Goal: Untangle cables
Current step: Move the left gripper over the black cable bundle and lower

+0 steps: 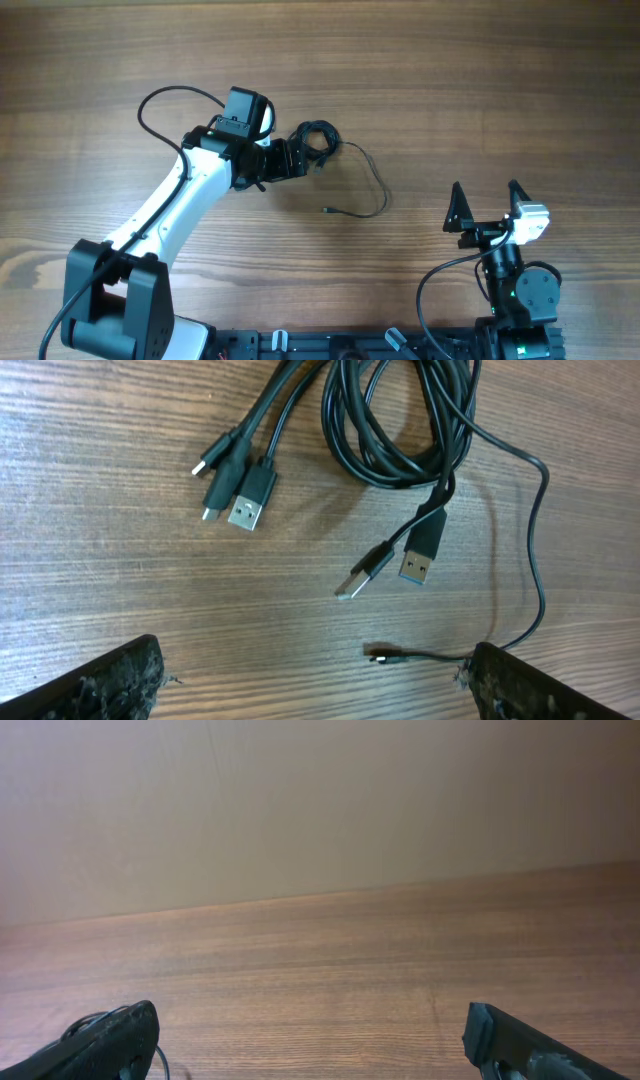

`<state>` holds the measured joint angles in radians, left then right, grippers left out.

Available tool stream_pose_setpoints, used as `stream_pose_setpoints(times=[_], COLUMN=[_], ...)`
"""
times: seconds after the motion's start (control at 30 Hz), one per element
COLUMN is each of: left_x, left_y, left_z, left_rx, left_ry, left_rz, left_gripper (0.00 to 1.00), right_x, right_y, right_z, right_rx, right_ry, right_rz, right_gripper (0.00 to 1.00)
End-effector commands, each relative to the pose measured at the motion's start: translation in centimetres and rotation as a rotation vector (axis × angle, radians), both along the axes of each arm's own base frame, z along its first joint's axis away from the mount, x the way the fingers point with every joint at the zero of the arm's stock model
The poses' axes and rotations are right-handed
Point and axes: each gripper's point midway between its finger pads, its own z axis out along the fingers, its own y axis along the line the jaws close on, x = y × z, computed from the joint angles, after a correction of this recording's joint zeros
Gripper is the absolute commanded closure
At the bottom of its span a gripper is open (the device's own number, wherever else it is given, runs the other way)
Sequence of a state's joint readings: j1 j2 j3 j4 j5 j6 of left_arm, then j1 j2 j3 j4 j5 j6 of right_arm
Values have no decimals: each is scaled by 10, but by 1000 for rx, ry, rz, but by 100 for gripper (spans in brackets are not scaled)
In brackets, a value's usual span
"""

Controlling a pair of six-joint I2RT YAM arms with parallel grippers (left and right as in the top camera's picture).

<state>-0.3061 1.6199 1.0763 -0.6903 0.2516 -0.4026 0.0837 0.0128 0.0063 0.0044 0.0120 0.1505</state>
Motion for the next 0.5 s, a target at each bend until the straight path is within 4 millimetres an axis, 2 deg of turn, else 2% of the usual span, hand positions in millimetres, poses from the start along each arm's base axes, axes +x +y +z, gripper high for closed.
stream_pose_setpoints(times=[0.0, 0.37, 0.47], left_x=[2, 22, 22], left_y=[1, -2, -1], left_z=[-4, 3, 3], left_rx=[17, 9, 10], left_ry=[3, -89, -87], left_rz=[7, 17, 16], left_gripper=[0, 0, 0], right_x=[0, 0, 0], right_y=[-1, -1, -1], right_z=[2, 2, 1], right_rx=[10, 10, 10], right_ry=[-11, -8, -6], right_rz=[-9, -9, -9], right_gripper=[0, 0, 0])
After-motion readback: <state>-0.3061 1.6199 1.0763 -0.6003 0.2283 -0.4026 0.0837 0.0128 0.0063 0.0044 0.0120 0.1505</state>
